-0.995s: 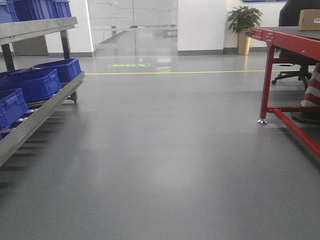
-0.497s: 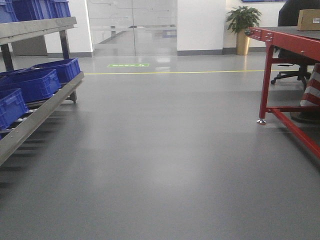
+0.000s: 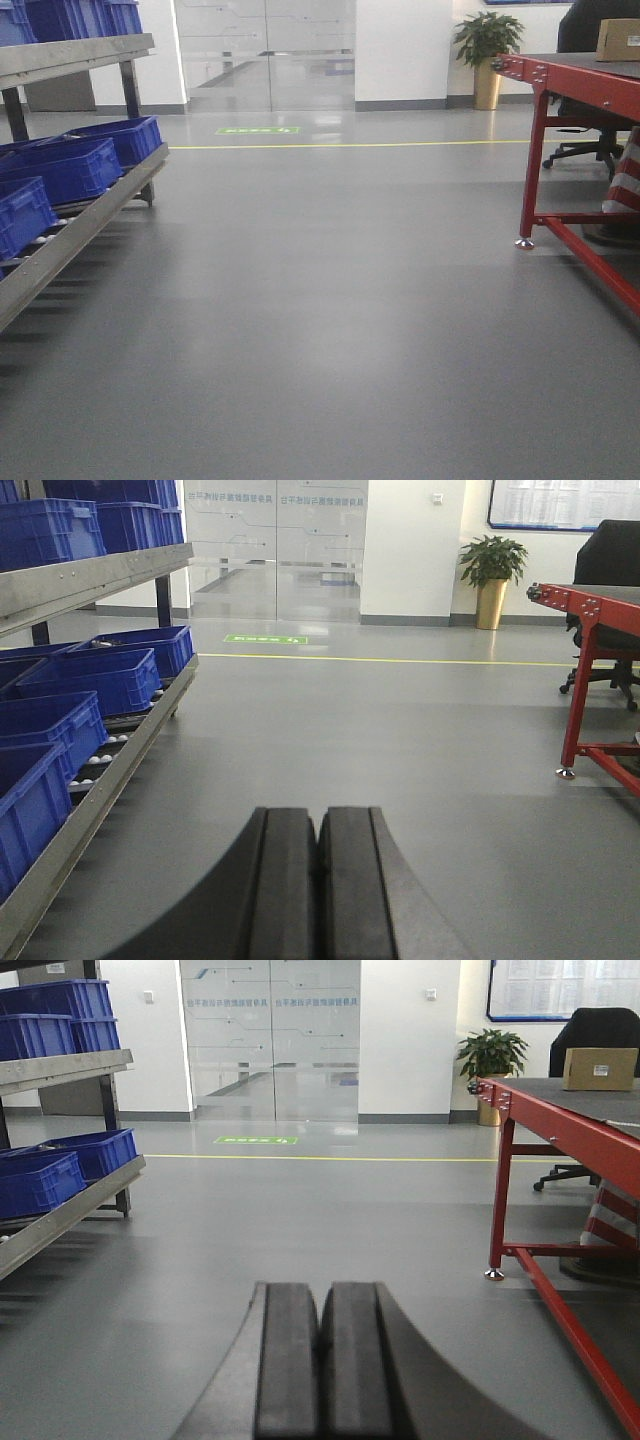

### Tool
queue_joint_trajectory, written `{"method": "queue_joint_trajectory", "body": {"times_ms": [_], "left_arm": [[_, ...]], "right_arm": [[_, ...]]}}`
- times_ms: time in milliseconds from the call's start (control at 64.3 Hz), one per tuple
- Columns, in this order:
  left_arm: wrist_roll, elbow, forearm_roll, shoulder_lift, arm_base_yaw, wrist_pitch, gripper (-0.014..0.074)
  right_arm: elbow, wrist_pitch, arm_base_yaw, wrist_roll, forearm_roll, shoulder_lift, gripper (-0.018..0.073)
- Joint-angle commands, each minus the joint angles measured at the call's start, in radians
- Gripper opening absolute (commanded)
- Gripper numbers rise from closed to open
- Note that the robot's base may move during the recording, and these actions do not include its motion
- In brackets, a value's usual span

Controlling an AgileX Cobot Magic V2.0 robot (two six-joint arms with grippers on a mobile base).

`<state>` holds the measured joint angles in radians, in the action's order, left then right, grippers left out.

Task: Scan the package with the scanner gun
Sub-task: 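Drive the base forward past the blue crate shelf toward the glass door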

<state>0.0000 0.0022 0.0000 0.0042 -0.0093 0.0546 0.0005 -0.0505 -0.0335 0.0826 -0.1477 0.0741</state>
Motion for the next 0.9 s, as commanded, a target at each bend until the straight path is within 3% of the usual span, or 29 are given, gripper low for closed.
{"method": "queue_joint_trajectory", "body": {"times_ms": [0, 886], "left_arm": [[-0.012, -0.002, 0.000, -0.004, 0.003, -0.019, -0.0111], [-0.012, -0.002, 0.000, -0.004, 0.003, -0.019, -0.0111]], "right_arm": [[0.000, -0.024, -0.005, 0.005, 0.001, -0.005, -0.0154], [0.000, -0.024, -0.005, 0.005, 0.001, -0.005, -0.0154]]}}
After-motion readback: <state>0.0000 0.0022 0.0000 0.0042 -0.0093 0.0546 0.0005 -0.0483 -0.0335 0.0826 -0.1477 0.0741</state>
